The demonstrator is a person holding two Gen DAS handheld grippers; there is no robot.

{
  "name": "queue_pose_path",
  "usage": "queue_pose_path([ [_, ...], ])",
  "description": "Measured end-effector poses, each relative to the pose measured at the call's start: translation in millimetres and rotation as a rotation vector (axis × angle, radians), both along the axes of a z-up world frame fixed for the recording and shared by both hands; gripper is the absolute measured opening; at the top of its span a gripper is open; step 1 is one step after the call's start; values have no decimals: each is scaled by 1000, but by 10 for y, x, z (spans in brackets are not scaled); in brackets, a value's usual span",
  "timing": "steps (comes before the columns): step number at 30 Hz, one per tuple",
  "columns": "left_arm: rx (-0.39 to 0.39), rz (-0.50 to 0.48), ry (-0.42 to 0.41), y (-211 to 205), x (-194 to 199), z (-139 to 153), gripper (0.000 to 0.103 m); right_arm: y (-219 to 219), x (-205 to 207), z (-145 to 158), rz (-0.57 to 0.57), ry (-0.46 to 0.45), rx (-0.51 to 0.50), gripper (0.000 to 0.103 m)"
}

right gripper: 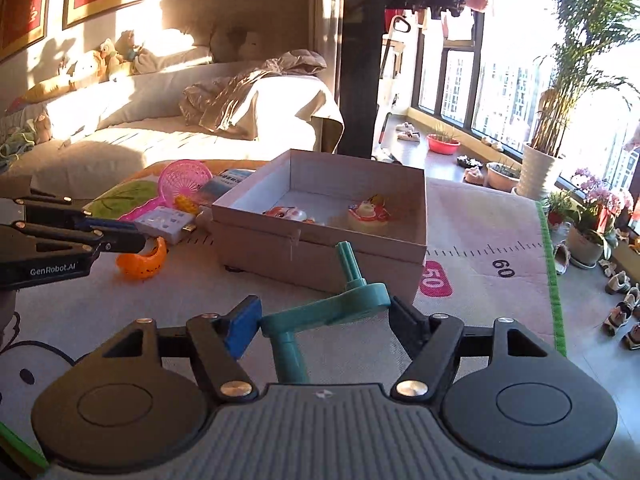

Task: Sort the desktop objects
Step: 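Drop the teal handle into the box while the left tool drops the orange cup there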

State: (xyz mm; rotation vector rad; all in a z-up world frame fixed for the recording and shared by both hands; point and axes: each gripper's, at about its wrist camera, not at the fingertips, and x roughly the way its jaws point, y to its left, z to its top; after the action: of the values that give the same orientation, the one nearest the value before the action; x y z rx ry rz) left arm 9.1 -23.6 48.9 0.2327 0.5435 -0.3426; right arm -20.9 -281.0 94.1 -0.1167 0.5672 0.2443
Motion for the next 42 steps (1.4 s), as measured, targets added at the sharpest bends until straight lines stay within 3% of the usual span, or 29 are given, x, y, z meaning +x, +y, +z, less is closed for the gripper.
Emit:
queue_pose_path([
  [1, 2, 12, 6, 4, 0, -23, 36, -7, -7, -12, -5, -2, 3, 71],
  [2, 1, 28, 14, 18, 4, -47, 62, -9, -10, -34, -11, -2, 3, 71],
  [3, -1, 48, 15, 34, 10, -68, 80, -7, -3, -62, -13, 4, 2, 71],
  [6, 23, 84, 21, 41, 59, -131, 95, -5, 44, -180, -16, 41, 14, 71],
  [10, 68, 102, 58, -28, 222, -287, 96, 48, 108, -317, -14, 84, 33, 71],
  [13, 18, 155, 127, 51, 412, -383, 94, 105, 103, -353, 5, 90, 32, 71],
  [15, -29, 173, 166, 133, 484, -422, 78, 131, 85, -362, 19, 91, 30, 71],
  [16, -55, 169, 176, 171, 498, -431, 75, 135, 80, -367, 22, 92, 30, 71],
  [18, -64, 164, 165, 196, 477, -422, 57, 135, 79, -383, 21, 98, 31, 71],
  [21, -57, 137, 156, 186, 416, -398, 56, 122, 95, -375, 18, 104, 38, 71],
  [26, -72, 20, 75, 44, 203, -98, 56, 79, 73, -220, 42, 81, 59, 71],
  [29, -72, -71, -35, -95, 188, 253, 56, 3, 145, 31, 45, 25, 71, 71],
  [32, -73, -125, -113, -251, 404, 525, 56, -57, 359, 308, 32, -48, 73, 71],
  [35, -127, -123, -121, -414, 874, 703, 57, -26, 718, 476, -8, -118, 35, 71],
  [38, -165, -99, -80, -509, 1313, 781, 70, 35, 1062, 479, 12, -140, 21, 77],
  [39, -173, -75, -82, -487, 1361, 784, 76, 55, 1156, 450, 1, -121, 12, 84],
  [42, -195, -41, -70, -277, 1292, 671, 94, 74, 1221, 336, -5, -83, 9, 84],
])
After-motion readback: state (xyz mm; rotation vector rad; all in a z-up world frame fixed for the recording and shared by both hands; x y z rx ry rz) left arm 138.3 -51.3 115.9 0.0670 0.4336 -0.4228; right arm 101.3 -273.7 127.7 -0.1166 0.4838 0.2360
